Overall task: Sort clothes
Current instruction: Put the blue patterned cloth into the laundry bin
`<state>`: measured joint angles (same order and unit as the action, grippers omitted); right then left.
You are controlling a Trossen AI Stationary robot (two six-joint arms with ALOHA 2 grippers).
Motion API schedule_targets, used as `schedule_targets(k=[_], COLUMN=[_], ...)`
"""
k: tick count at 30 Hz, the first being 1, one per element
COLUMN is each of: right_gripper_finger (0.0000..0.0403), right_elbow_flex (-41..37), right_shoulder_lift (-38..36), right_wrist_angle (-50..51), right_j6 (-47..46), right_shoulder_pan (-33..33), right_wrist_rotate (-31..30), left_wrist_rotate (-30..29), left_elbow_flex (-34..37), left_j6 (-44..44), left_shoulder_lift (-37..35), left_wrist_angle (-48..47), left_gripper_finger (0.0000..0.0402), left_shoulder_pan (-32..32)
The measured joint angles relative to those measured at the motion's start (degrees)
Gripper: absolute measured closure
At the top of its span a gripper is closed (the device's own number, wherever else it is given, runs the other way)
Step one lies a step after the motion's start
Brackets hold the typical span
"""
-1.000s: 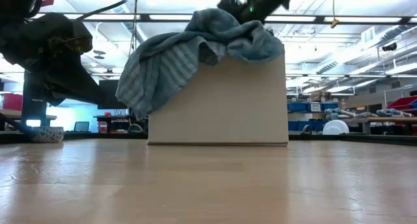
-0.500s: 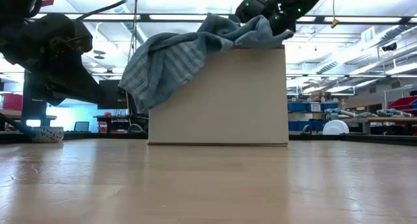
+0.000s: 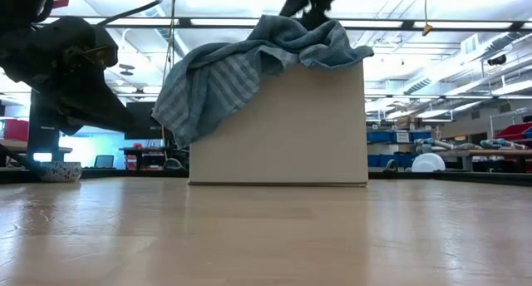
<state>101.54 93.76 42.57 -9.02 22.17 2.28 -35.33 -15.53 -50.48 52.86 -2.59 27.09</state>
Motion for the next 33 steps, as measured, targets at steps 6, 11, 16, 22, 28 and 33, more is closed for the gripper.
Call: schedule_targets(k=[6,11,16,22,28,33], right_gripper_finger=[0.0173,0.0175,0.0175,0.0174,0.0174,0.0175], right_elbow_flex=[6.2,6.4,6.5,6.4,6.5,6.8], right_shoulder_lift=[0.0,0.8,6.2,15.6,24.3,29.8], right_wrist_angle=[5.5,6.3,6.4,6.6,6.8,6.4], right_j6=[-0.4,0.1,0.2,0.6,-4.1,-7.4], right_shoulder_pan=[-4.3,-6.4,-6.5,-6.3,-1.7,2.2], right_wrist_rotate=[0.7,-2.4,-2.4,-2.0,-1.5,1.8], left_wrist_rotate=[0.0,-0.1,-0.5,-0.6,-0.6,-0.5], left_elbow_flex=[0.0,0.0,0.0,0.0,0.0,0.0], left_j6=[0.1,0.3,0.3,0.3,0.3,0.3], left_shoulder_lift=[0.0,0.0,0.0,0.0,0.0,0.0], left_wrist_angle=[-0.1,0.1,0.2,0.1,0.2,0.1], left_gripper_finger=[0.0301,0.0301,0.0301,0.0301,0.0301,0.0301], left_shoulder_pan=[0.0,0.0,0.0,0.0,0.0,0.0])
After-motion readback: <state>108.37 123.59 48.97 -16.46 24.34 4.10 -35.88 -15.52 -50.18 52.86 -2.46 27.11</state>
